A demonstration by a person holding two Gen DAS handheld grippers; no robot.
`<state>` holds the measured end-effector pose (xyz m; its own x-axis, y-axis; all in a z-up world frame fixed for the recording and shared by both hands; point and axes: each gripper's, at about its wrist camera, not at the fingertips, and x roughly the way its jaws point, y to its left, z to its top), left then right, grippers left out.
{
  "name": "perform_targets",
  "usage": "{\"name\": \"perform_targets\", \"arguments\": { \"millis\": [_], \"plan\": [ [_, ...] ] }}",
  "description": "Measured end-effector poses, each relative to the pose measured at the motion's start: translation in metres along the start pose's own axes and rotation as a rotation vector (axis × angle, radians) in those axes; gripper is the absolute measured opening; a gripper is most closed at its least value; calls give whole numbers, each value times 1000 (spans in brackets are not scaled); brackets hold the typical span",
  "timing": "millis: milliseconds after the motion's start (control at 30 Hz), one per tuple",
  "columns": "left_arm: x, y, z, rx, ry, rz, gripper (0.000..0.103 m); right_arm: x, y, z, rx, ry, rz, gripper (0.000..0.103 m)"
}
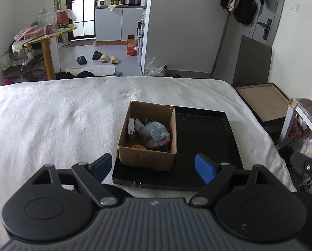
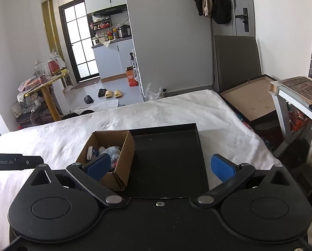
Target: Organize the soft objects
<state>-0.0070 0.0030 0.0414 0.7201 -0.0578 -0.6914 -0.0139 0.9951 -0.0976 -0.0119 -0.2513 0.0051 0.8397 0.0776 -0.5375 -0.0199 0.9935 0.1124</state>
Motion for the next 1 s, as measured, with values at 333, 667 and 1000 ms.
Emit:
{"name": "perform_targets", "arguments": {
  "millis": [333,667,1000],
  "plan": [
    [-19,10,-13,-14,2,-6,86,-18,2,-14,-12,18,-28,103],
    [-24,8,-19,23,18,-1,86,-26,8,-19,-18,44,-17,103],
    [-36,8,-20,49,10,15,87,-33,20,-17,-29,39,14,103]
  ]
}}
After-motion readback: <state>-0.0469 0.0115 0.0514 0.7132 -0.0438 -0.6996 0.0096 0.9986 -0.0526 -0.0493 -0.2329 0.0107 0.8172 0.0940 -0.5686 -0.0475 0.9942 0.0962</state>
